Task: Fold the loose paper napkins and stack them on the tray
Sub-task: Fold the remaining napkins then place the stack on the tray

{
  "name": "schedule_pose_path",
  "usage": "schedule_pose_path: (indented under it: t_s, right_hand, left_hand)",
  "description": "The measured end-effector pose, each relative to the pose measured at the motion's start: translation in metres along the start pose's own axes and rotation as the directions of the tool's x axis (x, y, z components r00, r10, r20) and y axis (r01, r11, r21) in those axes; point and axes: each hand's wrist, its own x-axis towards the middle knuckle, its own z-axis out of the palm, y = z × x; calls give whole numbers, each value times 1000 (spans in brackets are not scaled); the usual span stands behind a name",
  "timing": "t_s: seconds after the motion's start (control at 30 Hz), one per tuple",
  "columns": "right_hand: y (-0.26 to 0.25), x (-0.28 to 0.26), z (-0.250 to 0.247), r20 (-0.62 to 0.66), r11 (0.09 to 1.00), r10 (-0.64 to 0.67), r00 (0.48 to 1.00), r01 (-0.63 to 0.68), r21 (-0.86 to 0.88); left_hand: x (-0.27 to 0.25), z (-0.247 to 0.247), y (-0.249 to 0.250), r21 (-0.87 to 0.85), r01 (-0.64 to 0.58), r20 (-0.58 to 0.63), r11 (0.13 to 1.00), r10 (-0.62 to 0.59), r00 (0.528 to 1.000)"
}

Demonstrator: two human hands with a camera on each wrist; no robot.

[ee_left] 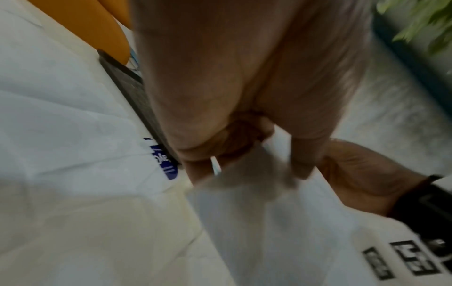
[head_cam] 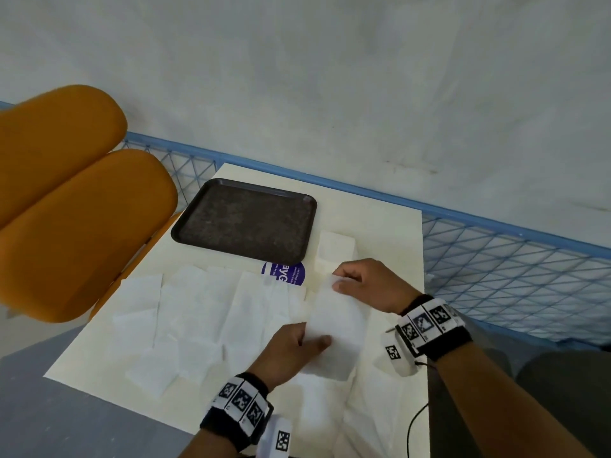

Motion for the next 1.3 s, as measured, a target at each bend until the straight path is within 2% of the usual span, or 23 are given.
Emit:
schedule_pose_path:
  t_s: [0.07, 0.13, 0.33, 0.53, 0.7, 0.77, 0.9, 1.03, 1.13, 1.2, 1.3]
  right_hand:
    - [-2, -1, -14, -53, 996, -14, 998, 18, 86]
    - [-1, -2, -23, -89, 990, -30, 996, 42, 138]
    - [0, 0, -28, -131, 981, -41, 991, 65, 184]
    - [-1, 1, -31, -150, 945, -52, 987, 98, 314]
    - [8, 2, -24, -142, 976, -19, 990, 49, 213]
    - [8, -1, -18, -97, 966, 11, 995, 15, 260]
    - [5, -11, -6, -58, 909, 61, 996, -32, 415]
    - [-4, -31, 4, -81, 877, -77, 994, 106, 469]
    - [-16, -41, 15, -32, 924, -166, 986, 167, 345]
    - [-20, -42, 21, -72, 946, -184, 980, 197, 257]
    - [-18, -39, 22, -129, 955, -167, 977, 193, 224]
  left_hand:
    - [-4, 6, 9, -47, -22, -92, 999, 18, 996]
    - [-9, 7, 21, -87, -41, -122, 995, 30, 992]
    - [-20, 6, 45, -116, -64, -86, 991, 54, 995]
    - [-24, 4, 54, -190, -21, -53, 982, 11, 999]
    - [-26, 2, 65, -224, -94, -86, 970, 76, 993]
    - [-25, -1, 67, -229, -111, -108, 967, 89, 990]
    - [-25, -6, 64, -177, -134, -152, 975, 108, 983]
    - [-24, -10, 61, -110, -145, -213, 983, 119, 970]
    - [-24, -12, 61, -66, -147, -242, 987, 127, 962]
    - [-23, -13, 59, 15, -135, -274, 991, 134, 952]
    - [-21, -16, 58, 147, -133, -363, 980, 178, 914]
